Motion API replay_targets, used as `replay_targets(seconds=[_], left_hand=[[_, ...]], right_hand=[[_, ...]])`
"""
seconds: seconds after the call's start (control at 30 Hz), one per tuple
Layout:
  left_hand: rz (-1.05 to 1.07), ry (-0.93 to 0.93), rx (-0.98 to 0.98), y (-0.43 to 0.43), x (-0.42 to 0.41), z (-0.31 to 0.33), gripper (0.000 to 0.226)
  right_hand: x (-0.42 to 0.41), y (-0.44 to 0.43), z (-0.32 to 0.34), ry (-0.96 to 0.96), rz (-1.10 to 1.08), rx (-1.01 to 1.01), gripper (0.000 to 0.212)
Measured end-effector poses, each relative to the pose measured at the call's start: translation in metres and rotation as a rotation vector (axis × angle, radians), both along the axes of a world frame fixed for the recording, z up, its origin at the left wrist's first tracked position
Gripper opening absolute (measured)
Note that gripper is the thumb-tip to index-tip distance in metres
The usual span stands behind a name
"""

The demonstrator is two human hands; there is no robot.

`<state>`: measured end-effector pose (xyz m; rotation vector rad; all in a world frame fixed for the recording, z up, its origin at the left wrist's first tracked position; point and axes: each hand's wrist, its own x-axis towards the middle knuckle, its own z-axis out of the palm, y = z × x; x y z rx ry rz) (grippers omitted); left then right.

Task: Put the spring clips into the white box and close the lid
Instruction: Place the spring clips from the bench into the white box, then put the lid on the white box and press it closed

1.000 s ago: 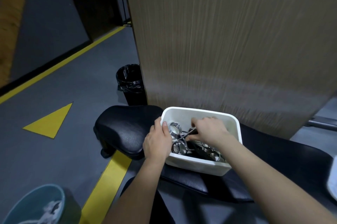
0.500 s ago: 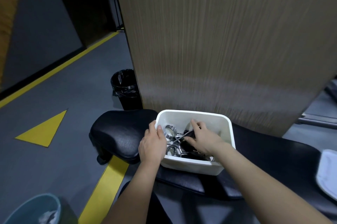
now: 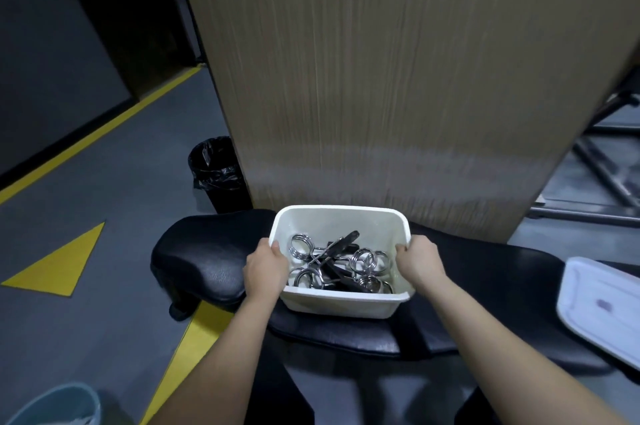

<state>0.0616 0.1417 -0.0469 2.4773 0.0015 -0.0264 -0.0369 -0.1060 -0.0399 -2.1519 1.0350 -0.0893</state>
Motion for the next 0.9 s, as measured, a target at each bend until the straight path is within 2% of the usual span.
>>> replay_targets(seconds=[0.13,0.37,0.53,0.6,0.67,0.7,0.73,0.8,0.9], left_hand=[[-0.028,-0.018,-0.061,-0.012,-0.007,0.004,0.029],[-0.126,0.013,-0.066,-0.091,-0.034,0.008,0.027],[-0.08,0.034,0.044,-0.115,-0.037,0.009,0.028],[-0.088,0.026,0.068,-0.115,-0.033,0.009,0.03],[-0.092,0.024,0.084,-0.115,-0.033,0.008,0.031],[-0.089,0.021,0.093,-0.115,-0.034,0.008,0.032],[-0.083,0.019,0.098,-0.116,-0.034,0.008,0.032],[-0.064,0.011,0.108,-0.115,-0.035,0.008,0.035],[-0.074,-0.082,0.132,-0.118,-0.041,0.009,0.041]], right_hand=[[-0.006,-0.014,0.003,-0.045,-0.046,-0.003,0.025],[-0.04,-0.089,0.011,-0.101,-0.094,0.001,0.019],[-0.076,-0.108,-0.001,-0.234,-0.059,0.116,0.045],[-0.093,-0.111,-0.013,-0.276,-0.157,0.006,0.042],[-0.115,-0.118,-0.034,-0.135,-0.271,-0.204,0.031],[-0.128,-0.124,-0.046,0.021,-0.3,-0.254,0.042],[-0.141,-0.13,-0.056,0.188,-0.304,-0.254,0.05],[-0.165,-0.136,-0.069,0.394,-0.264,-0.191,0.049],[-0.186,-0.138,-0.081,0.457,-0.149,-0.328,0.041]])
